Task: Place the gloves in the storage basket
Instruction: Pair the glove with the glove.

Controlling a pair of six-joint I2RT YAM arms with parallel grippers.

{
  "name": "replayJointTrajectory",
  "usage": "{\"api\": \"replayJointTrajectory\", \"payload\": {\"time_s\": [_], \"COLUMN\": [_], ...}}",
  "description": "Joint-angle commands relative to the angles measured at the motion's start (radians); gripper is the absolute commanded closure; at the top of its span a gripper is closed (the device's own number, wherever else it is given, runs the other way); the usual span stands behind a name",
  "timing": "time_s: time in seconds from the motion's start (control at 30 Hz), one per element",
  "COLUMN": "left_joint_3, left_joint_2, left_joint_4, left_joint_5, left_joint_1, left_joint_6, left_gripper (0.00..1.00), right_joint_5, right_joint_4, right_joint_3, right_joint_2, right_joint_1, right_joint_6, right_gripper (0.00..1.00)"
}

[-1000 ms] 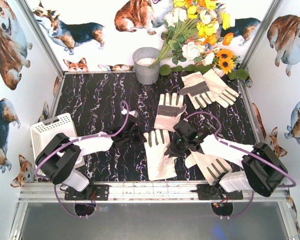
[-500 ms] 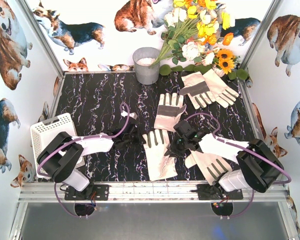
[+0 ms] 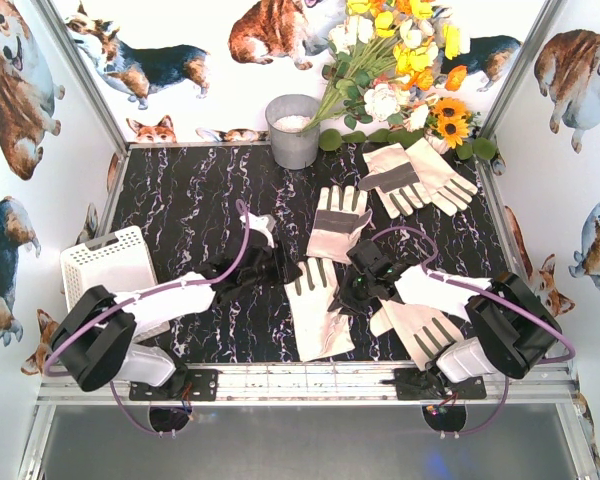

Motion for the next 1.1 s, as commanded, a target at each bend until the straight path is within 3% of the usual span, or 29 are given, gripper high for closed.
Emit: {"api": "replayJointTrajectory", "payload": {"time_s": [0.0,0.27,0.5,0.73,0.93,1.07], "left_joint_3": [-0.034,-0.057,-0.066,-0.071,-0.067,-0.071], "left_joint_2": [0.056,0.187,0.218,0.218,0.215,0.200], "left_joint_4": [0.113,0.288,0.227,0.210,0.204,0.204], "left_joint_5": [0.130,0.272,0.228,0.213,0.215,0.211], "left_joint_1": [-0.028,-0.037,-0.031,-0.029,-0.030,-0.030], "left_joint_6": [0.015,-0.031,-0.052,-0.063,-0.060,-0.057], "left_gripper": [0.64,0.69,0.72,0.72,0.70,0.69], "right_joint_5": [0.008,0.027,0.085,0.209,0.359,0.275], "right_joint_4": [0.033,0.009,-0.044,-0.181,-0.261,-0.267], "right_joint_3": [0.016,0.036,0.055,0.112,0.128,0.091], "right_joint_2": [0.013,-0.029,-0.107,-0.170,-0.390,-0.441], "right_joint_1": [-0.004,-0.006,-0.006,-0.012,-0.011,-0.012], "right_joint_6": [-0.029,-0.084,-0.173,-0.271,-0.376,-0.384], "right_gripper": [0.82,0.72,0.61,0.60,0.54,0.51]}}
